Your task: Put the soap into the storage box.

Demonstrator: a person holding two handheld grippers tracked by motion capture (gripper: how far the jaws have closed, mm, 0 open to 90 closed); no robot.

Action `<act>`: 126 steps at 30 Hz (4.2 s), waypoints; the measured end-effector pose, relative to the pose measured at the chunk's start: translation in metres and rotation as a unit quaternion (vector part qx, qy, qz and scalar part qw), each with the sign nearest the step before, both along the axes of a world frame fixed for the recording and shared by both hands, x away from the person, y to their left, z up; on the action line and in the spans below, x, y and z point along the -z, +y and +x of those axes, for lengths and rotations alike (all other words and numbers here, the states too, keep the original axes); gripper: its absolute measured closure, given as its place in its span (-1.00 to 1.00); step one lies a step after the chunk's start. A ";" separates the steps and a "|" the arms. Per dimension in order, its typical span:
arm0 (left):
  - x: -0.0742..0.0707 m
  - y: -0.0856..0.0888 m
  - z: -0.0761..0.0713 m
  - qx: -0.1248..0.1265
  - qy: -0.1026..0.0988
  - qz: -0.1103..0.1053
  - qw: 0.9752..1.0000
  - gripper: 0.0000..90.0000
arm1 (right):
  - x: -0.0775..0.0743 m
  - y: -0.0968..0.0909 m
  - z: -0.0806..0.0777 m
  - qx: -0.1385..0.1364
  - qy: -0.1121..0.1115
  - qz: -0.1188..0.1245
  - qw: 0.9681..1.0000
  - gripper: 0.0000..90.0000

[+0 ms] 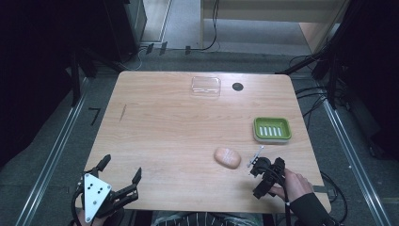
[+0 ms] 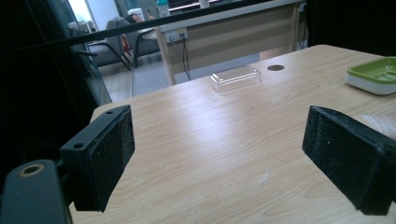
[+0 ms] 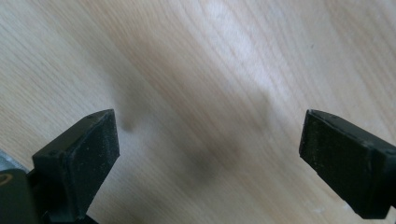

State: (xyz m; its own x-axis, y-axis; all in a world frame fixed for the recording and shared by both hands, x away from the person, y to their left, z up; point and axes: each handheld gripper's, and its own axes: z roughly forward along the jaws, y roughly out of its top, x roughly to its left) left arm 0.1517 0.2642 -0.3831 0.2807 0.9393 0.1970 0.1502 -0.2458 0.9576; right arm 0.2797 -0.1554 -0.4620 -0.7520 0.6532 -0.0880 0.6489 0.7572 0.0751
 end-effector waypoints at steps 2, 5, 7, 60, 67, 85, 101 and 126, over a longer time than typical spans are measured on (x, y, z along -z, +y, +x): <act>0.000 0.002 -0.002 -0.004 0.000 -0.003 1.000 -0.79 | -0.003 0.004 0.003 -0.005 -0.007 0.005 1.000 -0.89; 0.001 0.002 -0.002 0.000 0.002 0.002 1.000 -0.79 | -0.005 0.009 0.005 -0.012 -0.011 0.003 1.000 -0.89; 0.001 0.004 -0.001 -0.004 0.002 -0.003 1.000 -0.79 | -0.007 0.012 0.006 -0.016 -0.015 0.006 1.000 -0.90; 0.001 0.005 -0.003 -0.003 0.001 -0.002 1.000 -0.79 | -0.009 0.088 0.076 -0.100 -0.021 0.026 0.994 -1.00; 0.001 0.005 -0.003 -0.002 0.003 -0.002 1.000 -0.79 | -0.007 0.095 0.082 -0.109 -0.011 0.024 0.994 -1.00; 0.001 0.005 -0.003 -0.004 0.004 -0.002 1.000 -0.79 | 0.003 0.106 0.097 -0.132 0.033 -0.004 0.991 -0.51; 0.001 0.006 -0.003 -0.005 0.003 -0.001 1.000 -0.79 | 0.002 0.107 0.095 -0.139 0.045 -0.004 0.989 -0.26; 0.001 0.006 -0.004 -0.004 0.000 -0.003 1.000 -0.79 | -0.010 0.096 0.090 -0.165 0.030 -0.012 0.986 -0.26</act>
State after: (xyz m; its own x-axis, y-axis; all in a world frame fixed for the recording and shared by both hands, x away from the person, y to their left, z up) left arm 0.1480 0.2697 -0.3839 0.2734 0.9426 0.1920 0.1529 -0.2397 0.9587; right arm 0.3694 -0.0595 -0.4518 -0.9279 0.3696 -0.0496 0.3689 0.9292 0.0228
